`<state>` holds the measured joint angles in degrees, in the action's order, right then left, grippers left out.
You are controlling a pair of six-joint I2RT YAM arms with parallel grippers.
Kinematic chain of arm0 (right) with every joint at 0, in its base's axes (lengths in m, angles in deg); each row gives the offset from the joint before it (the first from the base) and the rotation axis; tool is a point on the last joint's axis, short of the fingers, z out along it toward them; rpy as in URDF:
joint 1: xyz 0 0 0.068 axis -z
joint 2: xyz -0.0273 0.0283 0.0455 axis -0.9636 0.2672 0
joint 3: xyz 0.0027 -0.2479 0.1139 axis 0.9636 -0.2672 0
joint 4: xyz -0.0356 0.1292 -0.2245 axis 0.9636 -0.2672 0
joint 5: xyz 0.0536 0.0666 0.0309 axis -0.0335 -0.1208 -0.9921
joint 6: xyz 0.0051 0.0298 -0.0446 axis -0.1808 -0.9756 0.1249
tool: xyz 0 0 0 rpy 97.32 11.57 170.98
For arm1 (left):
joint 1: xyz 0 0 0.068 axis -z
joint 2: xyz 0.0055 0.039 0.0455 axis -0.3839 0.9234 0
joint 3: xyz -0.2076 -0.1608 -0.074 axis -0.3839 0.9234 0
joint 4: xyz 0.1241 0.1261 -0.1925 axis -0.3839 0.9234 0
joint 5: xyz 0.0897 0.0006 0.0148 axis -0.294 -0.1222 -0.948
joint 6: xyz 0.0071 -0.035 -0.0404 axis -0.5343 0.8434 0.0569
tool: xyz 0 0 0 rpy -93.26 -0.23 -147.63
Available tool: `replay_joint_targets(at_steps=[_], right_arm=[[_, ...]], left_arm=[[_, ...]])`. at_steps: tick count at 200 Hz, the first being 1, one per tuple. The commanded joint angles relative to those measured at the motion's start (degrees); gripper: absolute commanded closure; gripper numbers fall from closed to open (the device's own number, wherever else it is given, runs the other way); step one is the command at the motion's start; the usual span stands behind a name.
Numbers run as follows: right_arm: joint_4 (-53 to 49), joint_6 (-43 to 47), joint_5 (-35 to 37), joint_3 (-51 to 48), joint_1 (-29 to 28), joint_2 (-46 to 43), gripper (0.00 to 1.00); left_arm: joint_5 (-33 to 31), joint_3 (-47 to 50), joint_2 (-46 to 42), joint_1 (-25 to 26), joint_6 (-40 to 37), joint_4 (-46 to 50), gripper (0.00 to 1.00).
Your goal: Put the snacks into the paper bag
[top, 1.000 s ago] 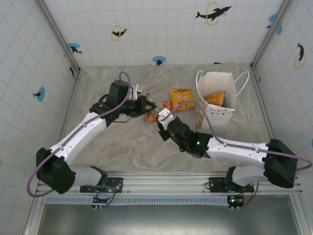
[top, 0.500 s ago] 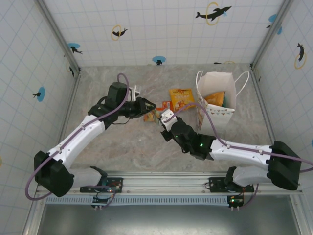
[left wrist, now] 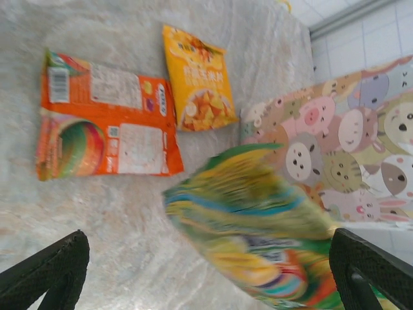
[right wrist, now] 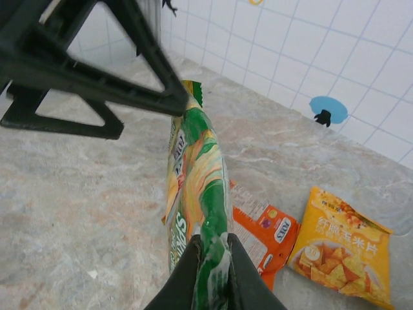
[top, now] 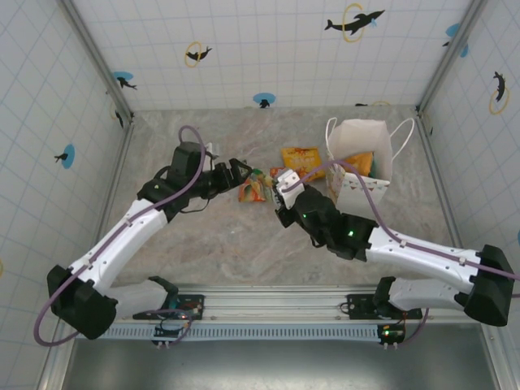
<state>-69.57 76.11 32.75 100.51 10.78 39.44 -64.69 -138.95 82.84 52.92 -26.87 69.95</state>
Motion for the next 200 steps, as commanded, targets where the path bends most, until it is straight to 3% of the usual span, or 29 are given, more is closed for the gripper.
replay_joint_targets(at_steps=[1,51,121,200], right_arm=[[0.1,-0.9,0.0,5.6,0.9,-2.8,1.0],[-4.2,0.2,-2.5,13.6,3.7,-3.7,1.0],[-6.9,2.3,-5.8,26.8,8.1,-3.3,1.0],[-12.4,-1.1,5.9,31.7,17.7,-6.7,1.0]], left_arm=[[-7.1,2.2,-2.2,0.2,0.2,1.3,0.03],[-8.1,4.8,-2.5,0.2,0.4,-2.2,0.03],[-4.4,0.9,2.3,0.2,-1.6,-4.8,0.02],[-1.0,-1.1,6.7,0.2,-2.7,-8.2,0.02]])
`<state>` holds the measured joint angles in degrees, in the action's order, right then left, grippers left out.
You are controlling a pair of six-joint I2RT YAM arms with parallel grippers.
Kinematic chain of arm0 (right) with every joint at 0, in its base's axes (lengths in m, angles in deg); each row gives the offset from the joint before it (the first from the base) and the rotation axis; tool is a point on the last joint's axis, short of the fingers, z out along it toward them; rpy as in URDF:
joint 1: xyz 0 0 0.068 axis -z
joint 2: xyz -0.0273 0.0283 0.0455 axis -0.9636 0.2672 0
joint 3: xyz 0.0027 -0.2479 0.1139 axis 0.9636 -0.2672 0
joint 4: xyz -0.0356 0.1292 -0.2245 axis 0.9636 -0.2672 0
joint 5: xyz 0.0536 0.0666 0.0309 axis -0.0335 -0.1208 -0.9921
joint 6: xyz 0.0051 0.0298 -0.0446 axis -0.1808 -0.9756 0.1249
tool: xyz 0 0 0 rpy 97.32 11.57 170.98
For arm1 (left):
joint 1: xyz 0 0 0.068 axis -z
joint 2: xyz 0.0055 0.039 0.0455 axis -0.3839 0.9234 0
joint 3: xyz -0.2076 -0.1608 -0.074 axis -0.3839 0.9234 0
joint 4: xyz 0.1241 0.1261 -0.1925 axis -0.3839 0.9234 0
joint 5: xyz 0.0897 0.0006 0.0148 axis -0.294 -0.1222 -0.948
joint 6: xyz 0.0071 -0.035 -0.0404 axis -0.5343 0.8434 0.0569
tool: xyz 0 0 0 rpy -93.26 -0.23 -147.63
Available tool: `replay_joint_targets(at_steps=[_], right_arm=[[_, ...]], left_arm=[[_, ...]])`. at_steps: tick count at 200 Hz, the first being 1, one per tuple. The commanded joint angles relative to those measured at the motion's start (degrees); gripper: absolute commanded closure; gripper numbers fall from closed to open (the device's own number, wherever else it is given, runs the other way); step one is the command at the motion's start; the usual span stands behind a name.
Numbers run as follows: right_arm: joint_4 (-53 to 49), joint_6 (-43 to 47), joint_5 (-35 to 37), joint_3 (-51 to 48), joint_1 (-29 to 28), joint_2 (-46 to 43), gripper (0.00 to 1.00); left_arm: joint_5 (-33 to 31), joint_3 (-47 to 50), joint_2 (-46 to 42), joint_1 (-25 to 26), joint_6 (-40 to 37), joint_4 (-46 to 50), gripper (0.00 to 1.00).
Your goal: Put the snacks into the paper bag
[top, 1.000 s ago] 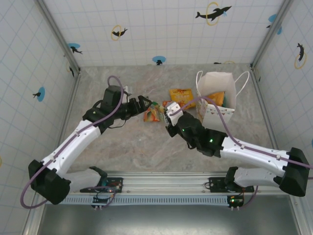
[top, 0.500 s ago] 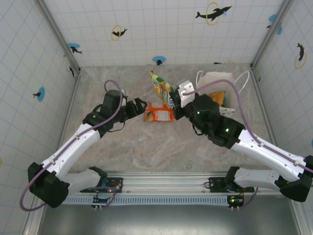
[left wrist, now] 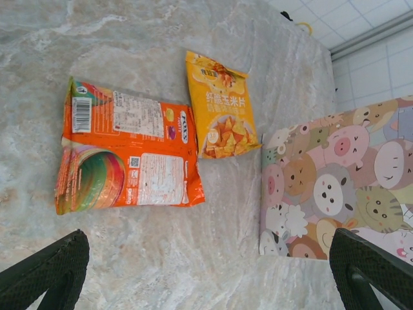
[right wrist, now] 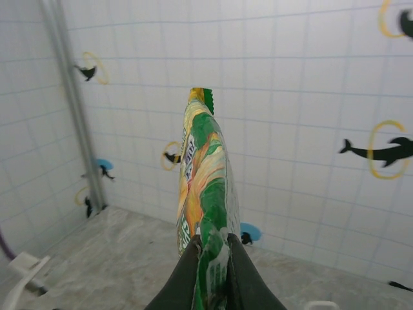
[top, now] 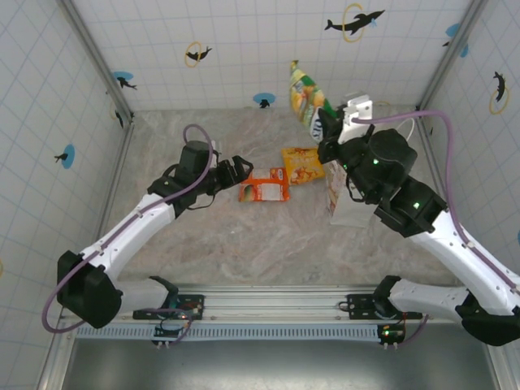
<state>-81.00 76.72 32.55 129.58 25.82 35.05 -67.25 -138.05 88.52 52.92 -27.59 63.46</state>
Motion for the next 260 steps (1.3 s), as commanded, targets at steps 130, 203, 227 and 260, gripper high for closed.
replay_joint_targets(at_steps=[130,203,227,260], right_arm=[[-11.0,-12.2,-13.4,-8.6,34.6,-2.8,1.0],[-6.4,-14.4,-22.1,-12.8,41.2,-0.5,1.0],[-2.4,-13.5,-23.7,-15.3,42.0,-0.1,1.0],[-2.4,-13.6,-25.3,-17.0,42.5,0.3,0.81]], left_arm=[[3.3,-2.7,2.4,0.3,-2.6,-1.6,0.02],[2.8,-1.8,2.0,0.2,-2.3,-1.8,0.02],[3.0,-1.9,2.4,0.3,-2.2,-2.1,0.02],[2.9,-2.5,2.6,0.3,-2.7,-1.6,0.02]])
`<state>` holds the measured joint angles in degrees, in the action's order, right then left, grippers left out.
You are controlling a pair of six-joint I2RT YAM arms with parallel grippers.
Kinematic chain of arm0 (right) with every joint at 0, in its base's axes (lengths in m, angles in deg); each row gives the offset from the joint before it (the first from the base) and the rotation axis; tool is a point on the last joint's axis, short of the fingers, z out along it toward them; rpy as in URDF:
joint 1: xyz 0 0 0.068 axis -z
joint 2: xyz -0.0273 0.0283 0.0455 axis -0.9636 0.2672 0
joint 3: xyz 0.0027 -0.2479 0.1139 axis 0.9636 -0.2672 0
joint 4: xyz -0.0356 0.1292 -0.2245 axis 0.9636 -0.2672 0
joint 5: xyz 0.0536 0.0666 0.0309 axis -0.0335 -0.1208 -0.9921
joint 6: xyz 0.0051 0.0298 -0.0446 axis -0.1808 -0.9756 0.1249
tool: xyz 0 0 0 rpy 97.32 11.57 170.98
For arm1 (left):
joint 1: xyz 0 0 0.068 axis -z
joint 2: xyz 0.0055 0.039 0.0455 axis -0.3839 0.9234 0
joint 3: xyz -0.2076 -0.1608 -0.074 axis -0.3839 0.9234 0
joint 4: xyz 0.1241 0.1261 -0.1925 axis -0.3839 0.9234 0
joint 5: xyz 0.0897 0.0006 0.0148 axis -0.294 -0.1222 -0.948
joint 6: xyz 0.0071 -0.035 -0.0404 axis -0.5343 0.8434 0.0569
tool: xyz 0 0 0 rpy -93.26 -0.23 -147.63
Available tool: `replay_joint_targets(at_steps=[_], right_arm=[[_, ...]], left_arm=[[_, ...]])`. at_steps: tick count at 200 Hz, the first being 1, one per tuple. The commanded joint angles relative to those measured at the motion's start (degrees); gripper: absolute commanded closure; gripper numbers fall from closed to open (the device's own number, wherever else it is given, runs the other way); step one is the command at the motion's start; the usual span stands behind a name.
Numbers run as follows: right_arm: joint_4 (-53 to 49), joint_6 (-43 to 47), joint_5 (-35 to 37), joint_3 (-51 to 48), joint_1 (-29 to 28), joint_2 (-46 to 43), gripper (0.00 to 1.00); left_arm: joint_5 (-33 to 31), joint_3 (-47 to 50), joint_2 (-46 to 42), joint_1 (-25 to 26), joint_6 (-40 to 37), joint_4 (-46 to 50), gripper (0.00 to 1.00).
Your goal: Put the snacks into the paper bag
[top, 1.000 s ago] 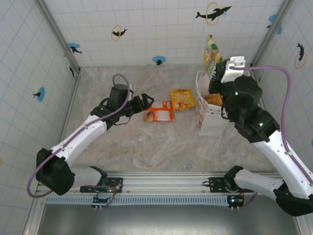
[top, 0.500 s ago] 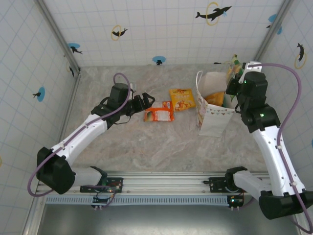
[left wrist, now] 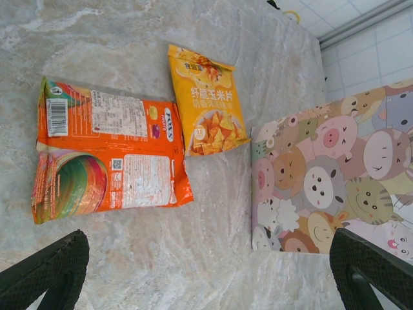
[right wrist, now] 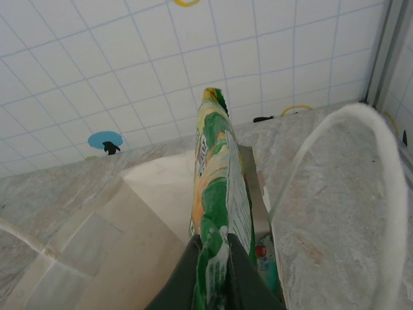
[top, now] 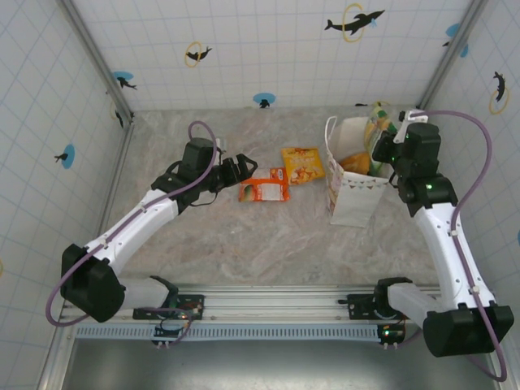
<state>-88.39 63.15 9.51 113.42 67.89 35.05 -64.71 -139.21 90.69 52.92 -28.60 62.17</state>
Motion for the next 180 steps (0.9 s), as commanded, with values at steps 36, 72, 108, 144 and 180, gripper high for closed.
replay_joint_targets(at_steps=[36,72,108,144,180], right_arm=[[1.3,-0.5,-0.8,-0.1,0.5,-3.2,0.62],[-4.2,-0.3,-1.7,2.2,0.3,-6.5,0.62],[-6.2,-1.9,-9.3,1.1,-0.3,-9.9,0.63],[-6.3,-3.8,-15.2,-2.0,-3.8,-12.5,0.63],[-7.5,-4.8,-12.9,-5.0,-11.0,-14.2,0.64]], left_arm=[[-0.5,-2.2,1.1,0.3,-2.3,1.8,0.02],[-1.5,-1.6,1.0,0.3,-3.2,1.9,0.02],[-1.9,0.8,0.2,0.3,-5.9,0.2,0.02],[-3.9,3.0,1.4,0.3,-6.7,-1.3,0.03],[-4.4,3.0,6.4,0.2,-7.4,-0.5,0.08]])
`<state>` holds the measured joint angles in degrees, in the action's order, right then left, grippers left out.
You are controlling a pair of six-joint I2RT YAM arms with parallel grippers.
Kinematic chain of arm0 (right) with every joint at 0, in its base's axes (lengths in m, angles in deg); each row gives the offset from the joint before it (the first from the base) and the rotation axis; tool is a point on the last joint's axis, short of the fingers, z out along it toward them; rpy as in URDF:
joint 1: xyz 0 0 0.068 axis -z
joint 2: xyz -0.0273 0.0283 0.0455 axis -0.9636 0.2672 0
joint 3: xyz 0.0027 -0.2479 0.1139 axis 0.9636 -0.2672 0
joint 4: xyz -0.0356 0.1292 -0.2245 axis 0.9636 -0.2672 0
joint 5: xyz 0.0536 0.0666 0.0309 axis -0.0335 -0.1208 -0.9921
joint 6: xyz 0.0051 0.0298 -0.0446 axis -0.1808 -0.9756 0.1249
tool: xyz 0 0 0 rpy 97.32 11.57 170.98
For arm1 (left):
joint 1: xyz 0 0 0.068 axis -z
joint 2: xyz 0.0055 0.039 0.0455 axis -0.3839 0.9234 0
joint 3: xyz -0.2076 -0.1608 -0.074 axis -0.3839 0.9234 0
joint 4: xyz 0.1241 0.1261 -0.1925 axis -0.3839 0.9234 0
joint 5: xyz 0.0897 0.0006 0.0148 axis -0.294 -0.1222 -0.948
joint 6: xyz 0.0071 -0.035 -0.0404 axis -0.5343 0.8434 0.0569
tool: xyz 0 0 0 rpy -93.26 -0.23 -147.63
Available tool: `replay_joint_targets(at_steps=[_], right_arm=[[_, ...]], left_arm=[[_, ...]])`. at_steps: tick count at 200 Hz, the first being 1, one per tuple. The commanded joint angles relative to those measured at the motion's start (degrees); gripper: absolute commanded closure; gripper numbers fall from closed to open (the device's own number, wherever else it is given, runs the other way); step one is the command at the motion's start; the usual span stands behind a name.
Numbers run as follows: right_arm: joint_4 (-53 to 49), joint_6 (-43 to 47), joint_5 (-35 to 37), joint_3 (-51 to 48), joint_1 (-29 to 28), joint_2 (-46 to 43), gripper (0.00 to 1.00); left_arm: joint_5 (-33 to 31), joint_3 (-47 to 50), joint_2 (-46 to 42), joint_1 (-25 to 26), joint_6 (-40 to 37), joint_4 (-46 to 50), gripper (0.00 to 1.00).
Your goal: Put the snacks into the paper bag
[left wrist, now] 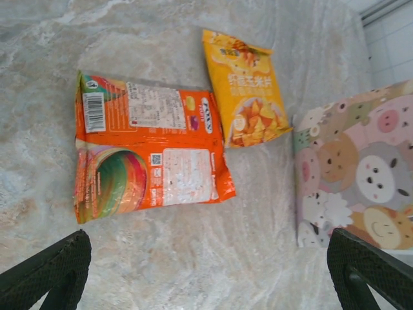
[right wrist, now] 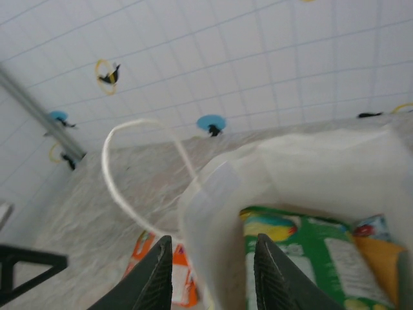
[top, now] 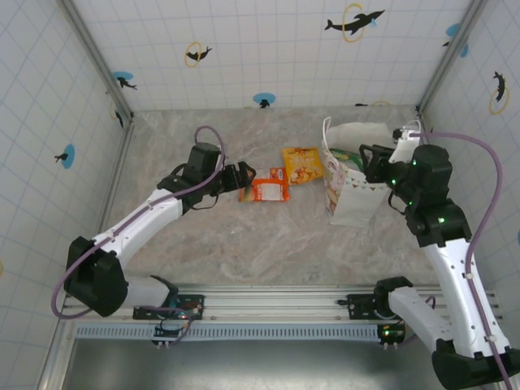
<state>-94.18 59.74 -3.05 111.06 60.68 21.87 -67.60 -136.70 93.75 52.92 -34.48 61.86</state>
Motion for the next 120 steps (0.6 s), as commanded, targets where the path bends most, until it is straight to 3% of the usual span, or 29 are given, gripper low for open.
replay_joint_targets(at_steps=[1,59,120], right_arm=[[-1.6,-1.5,-0.2,-2.7,-4.1,-1.1,0.64],[1.1,-2.0,0.9,-7.0,-11.6,-2.6,0.64],[4.1,-1.5,-0.6,-9.8,-13.6,-3.5,0.64]], left_arm=[[-1.5,0.5,3.4,0.2,-1.5,-0.1,0.08],[0.6,2.2,9.8,-1.7,-1.8,-2.7,0.17],[10.0,3.2,14.4,-7.2,-2.3,-8.6,0.29]])
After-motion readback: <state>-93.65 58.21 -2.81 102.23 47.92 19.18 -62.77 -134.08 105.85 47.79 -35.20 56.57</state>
